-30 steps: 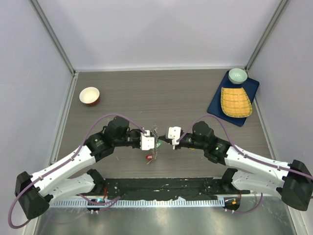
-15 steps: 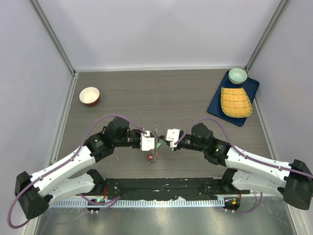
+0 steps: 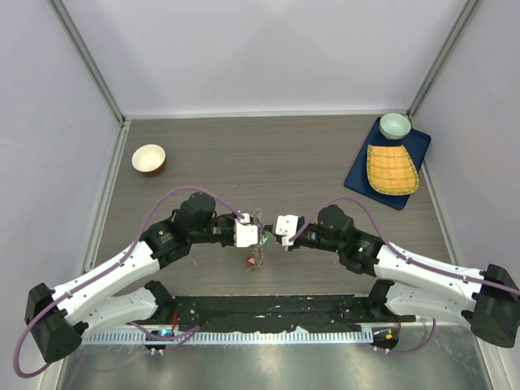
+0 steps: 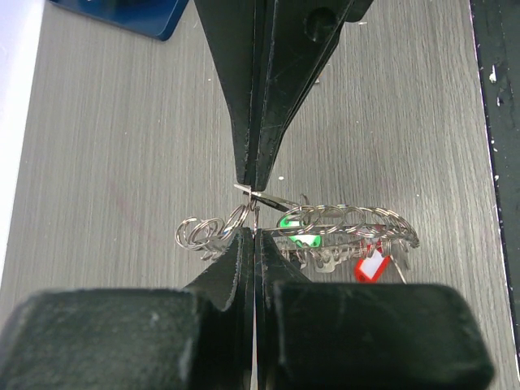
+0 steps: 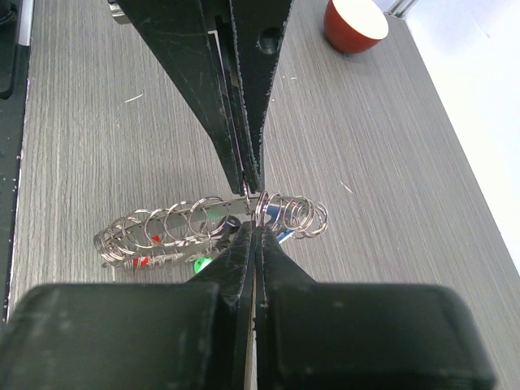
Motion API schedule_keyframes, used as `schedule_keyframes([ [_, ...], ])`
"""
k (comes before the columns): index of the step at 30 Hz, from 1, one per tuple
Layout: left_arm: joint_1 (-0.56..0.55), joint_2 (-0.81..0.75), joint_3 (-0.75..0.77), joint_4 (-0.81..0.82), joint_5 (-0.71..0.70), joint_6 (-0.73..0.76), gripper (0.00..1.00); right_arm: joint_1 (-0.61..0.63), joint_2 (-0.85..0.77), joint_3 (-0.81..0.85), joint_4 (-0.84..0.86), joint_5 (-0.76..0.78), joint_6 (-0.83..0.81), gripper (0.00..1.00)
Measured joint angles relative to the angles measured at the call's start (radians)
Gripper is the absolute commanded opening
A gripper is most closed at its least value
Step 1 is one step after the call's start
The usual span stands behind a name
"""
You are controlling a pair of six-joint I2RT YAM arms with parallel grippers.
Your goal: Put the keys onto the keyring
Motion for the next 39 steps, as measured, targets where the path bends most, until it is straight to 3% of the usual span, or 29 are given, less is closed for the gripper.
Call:
schedule_keyframes([
  [39,0.0,-0.007,-0.006,0.048,-0.024,-0.051,0.0,0.009,-0.037,0.0,-0.011,0.029,-0.011,0.01],
])
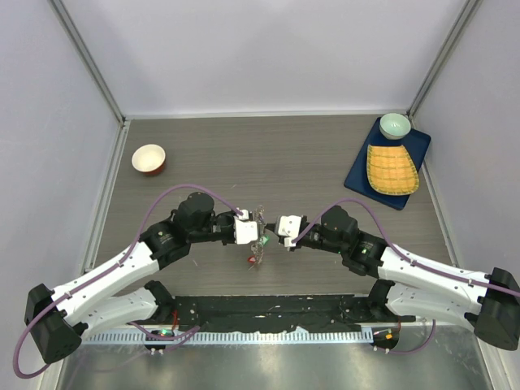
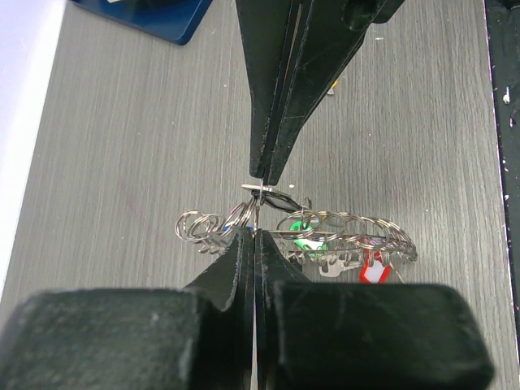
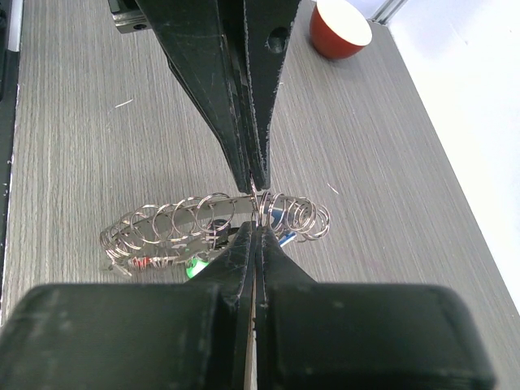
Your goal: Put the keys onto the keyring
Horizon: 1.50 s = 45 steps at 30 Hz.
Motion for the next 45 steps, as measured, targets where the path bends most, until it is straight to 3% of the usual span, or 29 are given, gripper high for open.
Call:
schedule_keyframes([
  [45,0.0,-0.001,0.0,0.002,0.007,-0.018,0.0,0.002,0.015,0.0,0.0,0.029,0.0,0.01],
])
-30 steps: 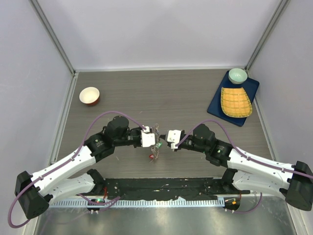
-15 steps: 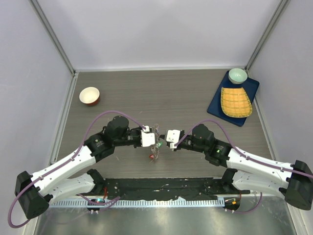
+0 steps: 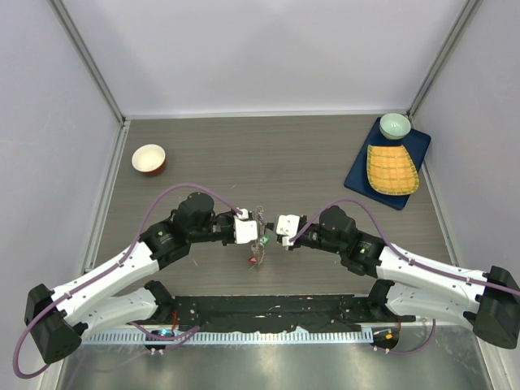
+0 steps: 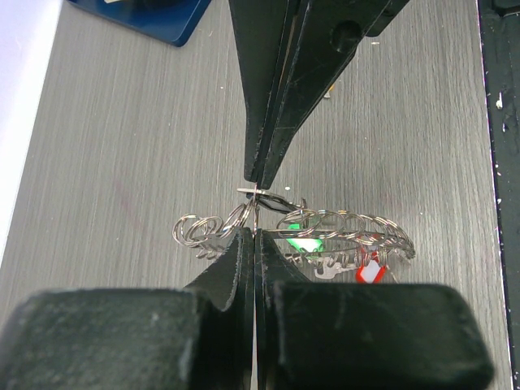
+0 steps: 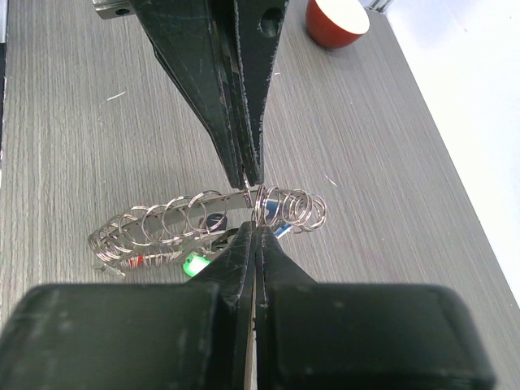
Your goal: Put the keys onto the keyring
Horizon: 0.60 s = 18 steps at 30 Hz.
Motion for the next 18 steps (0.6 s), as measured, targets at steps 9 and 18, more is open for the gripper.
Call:
schedule_keyframes([
  [9,0.0,0.0,0.0,0.0,0.0,-0.001,0.0,0.0,-0.005,0.0,-0.001,-0.019,0.0,0.01],
  [18,0.0,0.0,0.0,0.0,0.0,-0.001,0.0,0.0,-0.005,0.0,-0.001,-0.021,0.0,0.01],
])
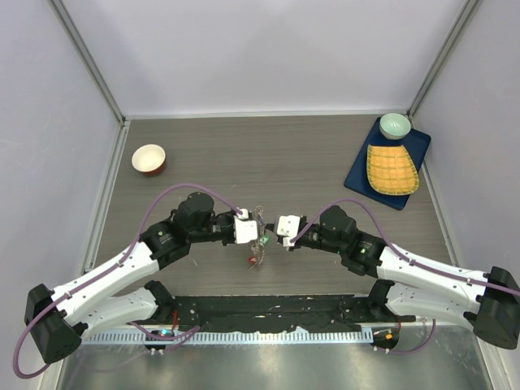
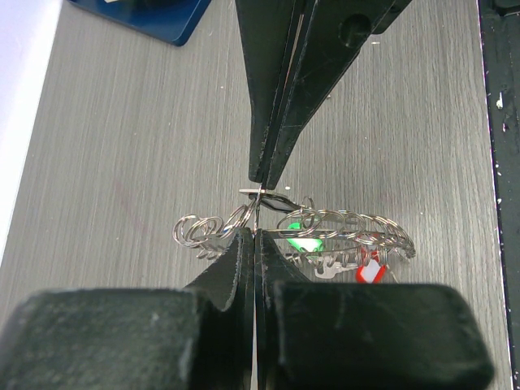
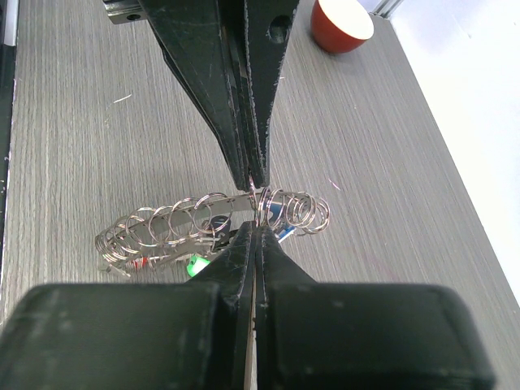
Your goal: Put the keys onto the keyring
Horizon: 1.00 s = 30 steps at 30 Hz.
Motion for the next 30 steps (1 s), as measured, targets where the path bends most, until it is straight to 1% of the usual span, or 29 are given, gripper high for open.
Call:
schedule_keyframes([
  [30,0.0,0.0,0.0,0.0,-0.002,-0.003,0.0,0.0,-0.011,0.0,-0.001,-0.009,0.0,0.01],
])
